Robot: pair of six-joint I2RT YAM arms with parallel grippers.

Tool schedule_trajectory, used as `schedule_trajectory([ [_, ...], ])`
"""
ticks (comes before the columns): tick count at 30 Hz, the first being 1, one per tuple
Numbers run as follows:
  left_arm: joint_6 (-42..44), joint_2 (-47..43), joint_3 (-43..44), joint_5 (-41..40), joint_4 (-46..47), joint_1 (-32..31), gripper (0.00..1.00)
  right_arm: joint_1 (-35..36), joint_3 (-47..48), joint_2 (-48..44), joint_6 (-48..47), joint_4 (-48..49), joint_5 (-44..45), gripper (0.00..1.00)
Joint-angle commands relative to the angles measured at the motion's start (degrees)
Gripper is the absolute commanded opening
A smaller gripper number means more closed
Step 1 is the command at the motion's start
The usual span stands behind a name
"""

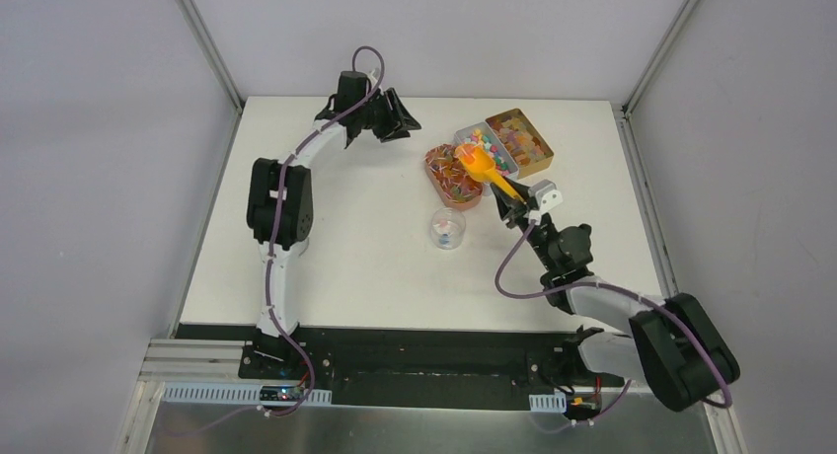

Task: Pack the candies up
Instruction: Scoop the fake candies from the storage box, then place the fake candies in the packing bottle.

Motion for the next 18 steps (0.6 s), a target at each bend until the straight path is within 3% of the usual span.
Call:
schedule_trajectory([
  [1, 6.93, -9.6, 0.25, -1.81, -5.25, -0.03, 0.49, -0.18, 0.13, -9.72, -0.67, -5.17, -2.77, 0.0],
  [7, 13.18, -17.86, -1.39, -3.11, -11.9, -0.02, 0.55, -0.15, 0.3, -19.78, -1.3, -13.55, -5.65, 0.0],
  [10, 15.9, -23.5, -4.31, -3.17, -15.15, -0.02, 0.73, -0.16, -0.27, -23.87, -0.87, -16.91, -7.14, 0.0],
  [15, 20.18, -33.19, -11.55, -5.13, -19.49, -0.02, 0.81, -0.06, -1.19, -30.69, 0.48, -22.07, -9.02, 0.0],
  [18, 21.87, -38.62, -14.8, -5.16, -23.12, -0.05, 0.99, -0.09, -0.78, -34.12, 0.32, -27.37, -10.57, 0.0],
])
